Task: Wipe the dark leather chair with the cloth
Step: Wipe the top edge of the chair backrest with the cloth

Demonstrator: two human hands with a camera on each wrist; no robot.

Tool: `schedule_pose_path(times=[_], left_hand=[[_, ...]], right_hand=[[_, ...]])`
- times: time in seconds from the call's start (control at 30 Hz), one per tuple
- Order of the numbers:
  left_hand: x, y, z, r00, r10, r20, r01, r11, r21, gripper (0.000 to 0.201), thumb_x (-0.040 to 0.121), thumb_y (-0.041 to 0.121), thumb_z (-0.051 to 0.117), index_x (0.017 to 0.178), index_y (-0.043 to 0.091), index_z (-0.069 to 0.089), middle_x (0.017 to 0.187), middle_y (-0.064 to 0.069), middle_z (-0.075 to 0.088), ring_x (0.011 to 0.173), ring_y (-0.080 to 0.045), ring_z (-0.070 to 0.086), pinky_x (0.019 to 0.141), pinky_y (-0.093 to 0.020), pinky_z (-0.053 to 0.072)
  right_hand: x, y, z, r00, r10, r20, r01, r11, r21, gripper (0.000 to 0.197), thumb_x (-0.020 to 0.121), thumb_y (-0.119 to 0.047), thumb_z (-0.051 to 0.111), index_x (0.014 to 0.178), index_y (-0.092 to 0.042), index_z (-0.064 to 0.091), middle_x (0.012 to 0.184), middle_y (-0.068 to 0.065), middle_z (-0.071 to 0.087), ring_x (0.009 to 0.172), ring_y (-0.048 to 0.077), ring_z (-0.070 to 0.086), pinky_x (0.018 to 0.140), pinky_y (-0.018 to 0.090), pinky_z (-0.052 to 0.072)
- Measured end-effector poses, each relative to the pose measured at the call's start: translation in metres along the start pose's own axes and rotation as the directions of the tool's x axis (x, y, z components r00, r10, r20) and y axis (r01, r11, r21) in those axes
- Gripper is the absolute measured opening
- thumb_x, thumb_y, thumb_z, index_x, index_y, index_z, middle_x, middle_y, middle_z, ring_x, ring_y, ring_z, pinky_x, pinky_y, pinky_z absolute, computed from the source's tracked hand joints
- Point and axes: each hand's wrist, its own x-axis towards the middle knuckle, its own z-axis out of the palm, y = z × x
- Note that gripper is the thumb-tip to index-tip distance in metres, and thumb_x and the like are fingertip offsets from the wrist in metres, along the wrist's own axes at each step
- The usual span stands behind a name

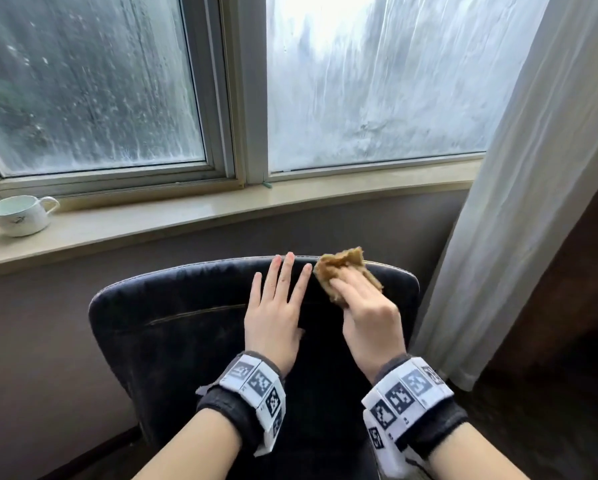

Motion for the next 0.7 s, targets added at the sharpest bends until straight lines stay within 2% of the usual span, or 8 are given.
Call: schedule_pose_path(times=[0.1,0.17,0.23,0.3,0.37,0.43,0.57,0.7], left_hand=[[0.009,0.013,0.002,0.998,0.025,0.062,-0.023,0.999,-0.039,0.112,0.059,0.022,0.08,0.148,0.021,0.012,0.156,-0.004,0.002,0.143,-0.02,0.003,0.113,-0.042,0.004],[0.015,0.014,0.009,0.997,-0.005,0.073,0.004,1.0,0.009,0.113,0.054,0.014,0.08,0.147,0.02,0.015,0.155,-0.004,0.009,0.142,-0.019,0.01,0.112,-0.042,0.008],[0.016,0.014,0.018,0.999,-0.025,0.043,0.024,1.0,0.018,0.112,0.048,0.008,0.079,0.145,0.018,0.024,0.153,-0.006,0.022,0.14,-0.022,0.021,0.111,-0.043,0.015],[0.015,0.016,0.02,0.999,-0.029,-0.016,0.029,0.999,0.015,0.107,0.051,0.004,0.075,0.145,0.017,0.025,0.152,-0.007,0.024,0.14,-0.023,0.023,0.113,-0.045,0.016],[0.013,0.019,0.023,0.998,-0.025,-0.066,0.025,1.0,0.002,0.102,0.056,0.002,0.071,0.145,0.017,0.025,0.153,-0.007,0.024,0.14,-0.023,0.021,0.114,-0.046,0.016],[0.013,0.02,0.023,0.995,-0.032,-0.094,0.032,0.999,-0.002,0.099,0.058,0.003,0.072,0.145,0.016,0.027,0.152,-0.007,0.026,0.14,-0.023,0.023,0.113,-0.046,0.018],[0.013,0.018,0.023,0.997,-0.029,-0.065,0.029,1.0,-0.009,0.104,0.054,0.002,0.076,0.145,0.016,0.027,0.152,-0.007,0.026,0.14,-0.021,0.019,0.112,-0.043,0.013],[0.014,0.017,0.024,0.999,-0.035,-0.035,0.036,0.999,0.002,0.11,0.052,0.0,0.077,0.146,0.017,0.023,0.153,-0.007,0.022,0.141,-0.02,0.015,0.112,-0.042,0.011]], right_hand=[[-0.01,0.012,0.012,1.0,0.02,0.008,-0.019,0.998,-0.061,0.044,0.079,-0.005,0.037,0.109,-0.005,0.069,0.12,0.012,0.065,0.113,0.025,0.061,0.102,0.027,0.037],[-0.035,0.017,0.024,0.998,-0.01,0.068,0.018,0.993,-0.114,0.039,0.074,0.005,0.052,0.108,-0.005,0.069,0.117,0.011,0.067,0.109,0.023,0.064,0.101,0.027,0.04],[-0.056,0.019,0.025,0.988,-0.008,0.154,0.023,0.995,-0.101,0.051,0.059,0.014,0.07,0.105,-0.006,0.07,0.113,0.009,0.069,0.107,0.02,0.065,0.098,0.027,0.045],[-0.048,0.018,0.017,0.988,-0.023,0.152,0.032,0.998,-0.052,0.042,0.066,0.009,0.064,0.103,-0.009,0.071,0.112,0.006,0.07,0.105,0.019,0.066,0.098,0.024,0.043],[-0.023,0.015,0.005,0.999,-0.02,0.047,0.021,1.0,-0.012,0.039,0.076,-0.001,0.043,0.101,-0.008,0.072,0.112,0.007,0.07,0.105,0.019,0.066,0.099,0.023,0.04],[0.008,0.017,-0.001,0.998,-0.019,-0.061,0.018,1.0,-0.007,0.041,0.079,-0.004,0.037,0.102,-0.005,0.071,0.114,0.01,0.069,0.109,0.021,0.063,0.101,0.024,0.038],[0.008,0.03,0.013,0.998,0.02,0.055,-0.015,0.995,-0.097,0.046,0.079,-0.004,0.033,0.107,-0.006,0.069,0.119,0.012,0.066,0.113,0.025,0.062,0.103,0.027,0.035],[-0.04,0.023,0.015,0.992,0.003,0.129,0.01,0.995,-0.104,0.038,0.075,0.001,0.045,0.101,-0.008,0.072,0.108,0.007,0.072,0.1,0.02,0.068,0.094,0.025,0.047]])
